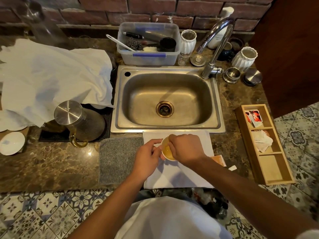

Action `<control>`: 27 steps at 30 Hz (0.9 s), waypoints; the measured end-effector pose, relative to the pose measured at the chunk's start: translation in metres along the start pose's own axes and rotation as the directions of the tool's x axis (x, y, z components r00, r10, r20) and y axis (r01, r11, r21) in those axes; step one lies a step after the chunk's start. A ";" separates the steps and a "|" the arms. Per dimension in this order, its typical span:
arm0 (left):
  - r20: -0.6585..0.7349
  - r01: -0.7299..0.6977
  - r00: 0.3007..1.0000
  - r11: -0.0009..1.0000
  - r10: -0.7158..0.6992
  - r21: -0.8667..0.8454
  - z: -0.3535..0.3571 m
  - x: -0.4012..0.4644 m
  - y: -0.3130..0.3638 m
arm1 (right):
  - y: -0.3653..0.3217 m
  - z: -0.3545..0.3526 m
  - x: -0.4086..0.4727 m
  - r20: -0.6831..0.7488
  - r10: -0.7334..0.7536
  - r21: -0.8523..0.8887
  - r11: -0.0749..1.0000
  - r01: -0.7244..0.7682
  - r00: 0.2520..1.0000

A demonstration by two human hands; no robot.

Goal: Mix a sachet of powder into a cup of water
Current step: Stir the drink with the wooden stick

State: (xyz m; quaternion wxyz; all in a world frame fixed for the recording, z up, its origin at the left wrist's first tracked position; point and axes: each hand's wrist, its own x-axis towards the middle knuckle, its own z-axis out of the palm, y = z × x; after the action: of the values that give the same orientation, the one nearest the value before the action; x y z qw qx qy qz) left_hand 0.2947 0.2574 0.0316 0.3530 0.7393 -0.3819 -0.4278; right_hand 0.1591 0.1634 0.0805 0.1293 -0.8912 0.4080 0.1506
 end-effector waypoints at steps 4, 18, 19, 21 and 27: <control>0.001 -0.003 1.000 1.000 0.003 0.009 0.001 0.000 -0.001 | 0.014 -0.011 -0.002 -0.017 0.021 0.025 0.999 -0.021 1.000; 0.001 0.014 1.000 0.999 -0.014 -0.044 0.000 -0.001 0.004 | -0.009 0.019 -0.005 0.111 0.101 0.141 0.983 -0.116 0.989; 0.000 0.016 1.000 0.999 -0.016 -0.046 0.000 -0.001 0.003 | -0.009 0.022 -0.003 0.109 0.116 0.163 0.978 -0.133 0.987; -0.002 0.021 1.000 0.999 -0.021 -0.047 0.000 -0.001 0.002 | -0.010 0.025 -0.003 0.143 0.142 0.218 0.961 -0.171 0.980; -0.005 0.001 1.000 0.999 -0.001 -0.049 0.000 -0.002 0.004 | 0.001 0.017 -0.018 0.157 0.181 0.158 0.966 -0.205 0.971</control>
State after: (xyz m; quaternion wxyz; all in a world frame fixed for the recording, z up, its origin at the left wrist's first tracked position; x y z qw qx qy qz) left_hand 0.2932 0.2574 0.0360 0.3719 0.7317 -0.3699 -0.4353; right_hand 0.1446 0.1816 0.0716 0.2194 -0.8195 0.4943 0.1893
